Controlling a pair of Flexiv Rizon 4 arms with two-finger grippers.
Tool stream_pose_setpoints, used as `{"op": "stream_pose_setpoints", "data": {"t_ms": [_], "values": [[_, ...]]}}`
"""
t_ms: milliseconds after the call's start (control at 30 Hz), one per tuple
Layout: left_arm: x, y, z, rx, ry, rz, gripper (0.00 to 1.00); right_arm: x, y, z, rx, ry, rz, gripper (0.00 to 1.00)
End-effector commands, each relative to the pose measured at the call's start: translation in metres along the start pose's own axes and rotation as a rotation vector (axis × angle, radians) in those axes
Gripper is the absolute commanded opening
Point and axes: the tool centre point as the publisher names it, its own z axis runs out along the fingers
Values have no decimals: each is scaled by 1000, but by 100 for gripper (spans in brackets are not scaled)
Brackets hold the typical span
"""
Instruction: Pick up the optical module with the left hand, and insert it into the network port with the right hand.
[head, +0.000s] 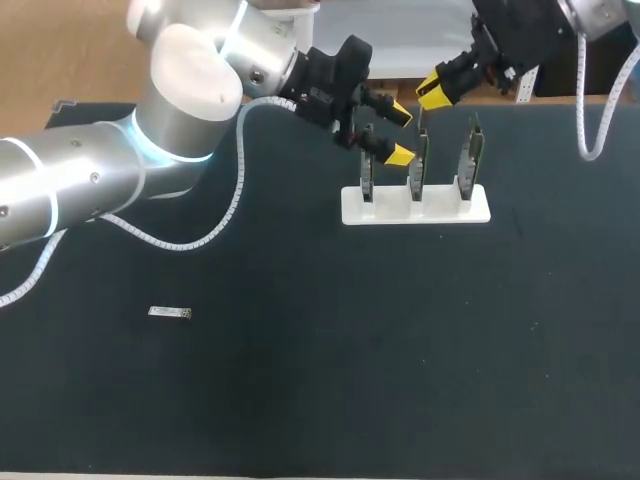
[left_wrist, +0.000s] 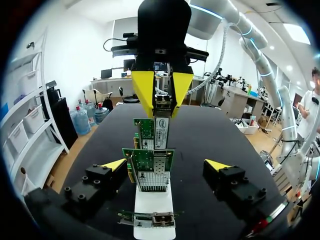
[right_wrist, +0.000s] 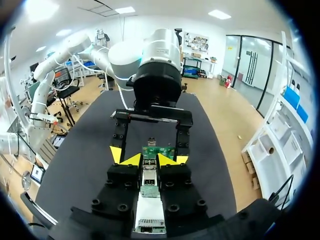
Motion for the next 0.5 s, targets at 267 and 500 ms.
{"op": "stream_pose_setpoints", "data": {"t_ms": [267, 500], "values": [[-1, 2, 0, 4, 4, -2, 100, 1, -1, 0, 3, 14, -8, 0], [-1, 2, 0, 4, 4, -2, 100, 7, -1, 2, -3, 21, 10, 0]]}}
